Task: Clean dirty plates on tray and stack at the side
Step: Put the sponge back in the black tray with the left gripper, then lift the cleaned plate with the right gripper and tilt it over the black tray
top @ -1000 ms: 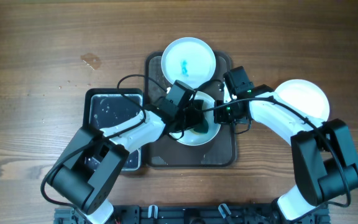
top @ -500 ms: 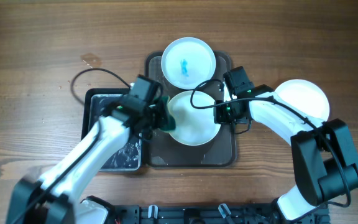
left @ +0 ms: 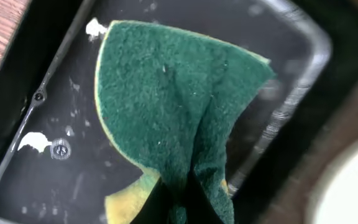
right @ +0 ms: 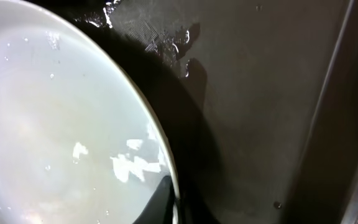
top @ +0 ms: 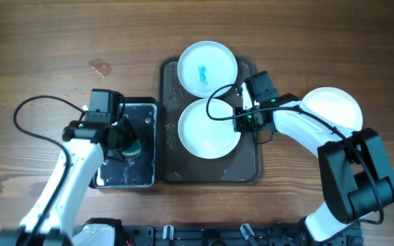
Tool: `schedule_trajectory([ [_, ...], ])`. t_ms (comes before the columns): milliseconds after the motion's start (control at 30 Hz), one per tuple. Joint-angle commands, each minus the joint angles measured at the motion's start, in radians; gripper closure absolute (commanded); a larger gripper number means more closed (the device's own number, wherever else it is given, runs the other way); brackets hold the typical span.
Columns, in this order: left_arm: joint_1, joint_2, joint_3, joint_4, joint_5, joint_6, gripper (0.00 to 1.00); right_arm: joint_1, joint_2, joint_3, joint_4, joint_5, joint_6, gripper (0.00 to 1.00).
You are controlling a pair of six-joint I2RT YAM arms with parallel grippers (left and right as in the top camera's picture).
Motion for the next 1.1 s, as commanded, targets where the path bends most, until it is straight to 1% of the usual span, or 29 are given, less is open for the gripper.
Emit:
schedule_trajectory([
  [0, 0.009, 0.062, -0.018, 0.017, 0.002, 0.069, 0.96, 0.006, 0.019, -0.001, -0.06, 0.002, -0.013, 0.96],
  [33, 0.009, 0.059, -0.011, 0.013, 0.018, 0.071, 0.92, 0.006, 0.004, 0.018, -0.105, 0.034, -0.013, 0.96],
  [67, 0.009, 0.048, 0.004, 0.004, 0.042, 0.087, 0.85, 0.006, -0.018, 0.047, -0.163, 0.08, -0.018, 0.96],
  [100, 0.009, 0.034, 0.022, -0.003, 0.068, 0.099, 0.76, 0.006, -0.042, 0.079, -0.209, 0.095, -0.048, 0.96],
  [133, 0.011, 0.008, 0.053, -0.028, 0.082, 0.099, 0.58, 0.006, -0.077, 0.137, -0.294, 0.095, -0.091, 0.96],
  [200, 0.011, -0.035, 0.1, -0.071, 0.084, 0.098, 0.37, 0.006, -0.103, 0.235, -0.433, 0.094, -0.109, 0.96],
  [267, 0.011, -0.076, 0.14, -0.108, 0.084, 0.098, 0.3, 0.013, -0.104, 0.327, -0.538, 0.09, -0.126, 0.96],
  [300, 0.011, -0.096, 0.159, -0.125, 0.084, 0.098, 0.25, 0.026, -0.103, 0.372, -0.581, 0.091, -0.127, 0.96],
  [400, 0.018, -0.157, 0.211, -0.167, 0.088, 0.09, 0.11, 0.093, -0.1, 0.47, -0.636, 0.096, -0.129, 0.96],
  [433, 0.026, -0.174, 0.227, -0.184, 0.088, 0.085, 0.09, 0.12, -0.095, 0.497, -0.647, 0.108, -0.129, 0.96],
  [500, 0.08, -0.222, 0.271, -0.23, 0.089, 0.059, 0.07, 0.198, -0.067, 0.56, -0.65, 0.145, -0.117, 0.96],
  [567, 0.13, -0.255, 0.295, -0.251, 0.096, 0.036, 0.07, 0.245, -0.043, 0.587, -0.62, 0.147, -0.114, 0.96],
  [733, 0.269, -0.354, 0.315, -0.277, 0.144, 0.03, 0.06, 0.341, 0.04, 0.63, -0.479, 0.151, -0.088, 0.96],
  [833, 0.327, -0.404, 0.315, -0.285, 0.144, 0.03, 0.04, 0.405, 0.099, 0.659, -0.364, 0.217, -0.064, 0.96],
  [900, 0.351, -0.429, 0.315, -0.294, 0.143, 0.03, 0.01, 0.451, 0.118, 0.677, -0.287, 0.321, -0.067, 0.96],
  [967, 0.364, -0.44, 0.315, -0.299, 0.143, 0.03, 0.0, 0.49, 0.117, 0.678, -0.218, 0.443, -0.065, 0.96],
  [1000, 0.369, -0.441, 0.315, -0.302, 0.143, 0.03, 0.0, 0.511, 0.114, 0.681, -0.193, 0.521, -0.065, 0.96],
  [1067, 0.369, -0.441, 0.315, -0.307, 0.143, 0.031, 0.0, 0.563, 0.11, 0.688, -0.146, 0.752, -0.067, 0.96],
])
